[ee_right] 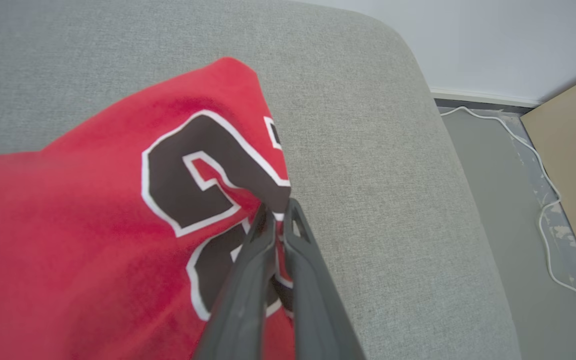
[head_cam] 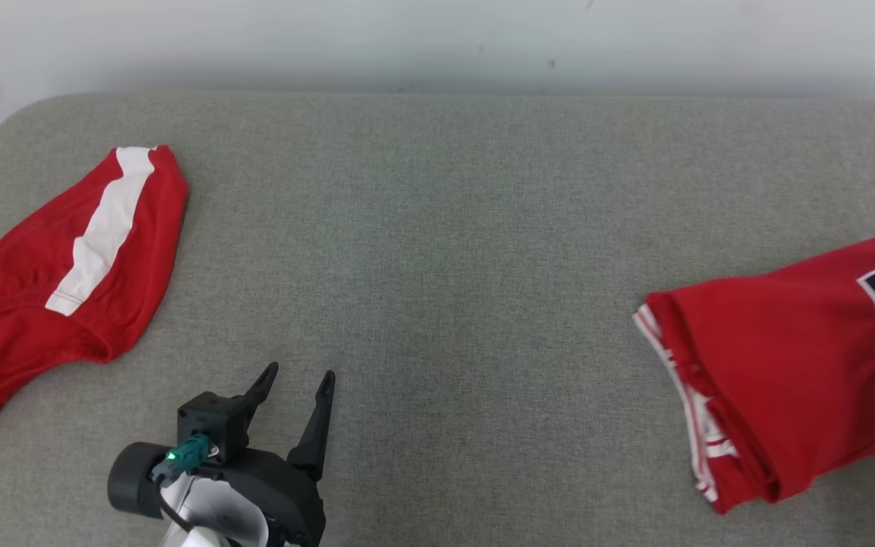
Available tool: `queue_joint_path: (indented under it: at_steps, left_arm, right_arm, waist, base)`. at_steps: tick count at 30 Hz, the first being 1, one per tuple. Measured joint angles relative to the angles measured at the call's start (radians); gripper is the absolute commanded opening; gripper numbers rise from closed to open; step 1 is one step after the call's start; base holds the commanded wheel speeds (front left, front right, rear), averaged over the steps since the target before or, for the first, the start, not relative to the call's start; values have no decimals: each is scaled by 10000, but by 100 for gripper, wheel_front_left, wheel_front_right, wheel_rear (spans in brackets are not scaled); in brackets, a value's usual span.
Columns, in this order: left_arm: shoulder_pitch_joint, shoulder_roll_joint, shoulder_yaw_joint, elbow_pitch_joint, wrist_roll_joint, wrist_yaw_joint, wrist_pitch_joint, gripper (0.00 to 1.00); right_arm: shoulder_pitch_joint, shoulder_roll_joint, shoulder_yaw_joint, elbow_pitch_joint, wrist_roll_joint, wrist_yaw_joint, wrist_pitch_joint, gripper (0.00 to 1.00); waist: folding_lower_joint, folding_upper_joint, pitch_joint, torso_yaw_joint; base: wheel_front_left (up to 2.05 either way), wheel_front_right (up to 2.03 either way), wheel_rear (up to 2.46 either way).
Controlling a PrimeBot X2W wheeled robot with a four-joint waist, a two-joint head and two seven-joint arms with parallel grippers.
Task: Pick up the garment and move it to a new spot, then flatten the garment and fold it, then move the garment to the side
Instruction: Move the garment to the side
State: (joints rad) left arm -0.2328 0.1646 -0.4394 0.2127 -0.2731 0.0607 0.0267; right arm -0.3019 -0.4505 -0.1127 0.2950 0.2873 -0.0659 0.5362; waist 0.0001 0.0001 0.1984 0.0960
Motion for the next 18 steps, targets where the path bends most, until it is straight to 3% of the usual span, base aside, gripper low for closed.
queue_joint_path:
  at_steps: [13,18]
  left_arm:
    - [22,230,54,-44,33,6,79,100]
    - [19,245,13,-100,82,6,94,100]
  right_arm:
    - [-160,-1789,-978,909,-178,203,-984,0]
    - [-254,-1952,-966,1147,-253,322,-1289,0]
  waist:
    - [0,0,152,-56]
    - [0,0,194,-164]
  base:
    - [0,0,0]
    - [0,0,0]
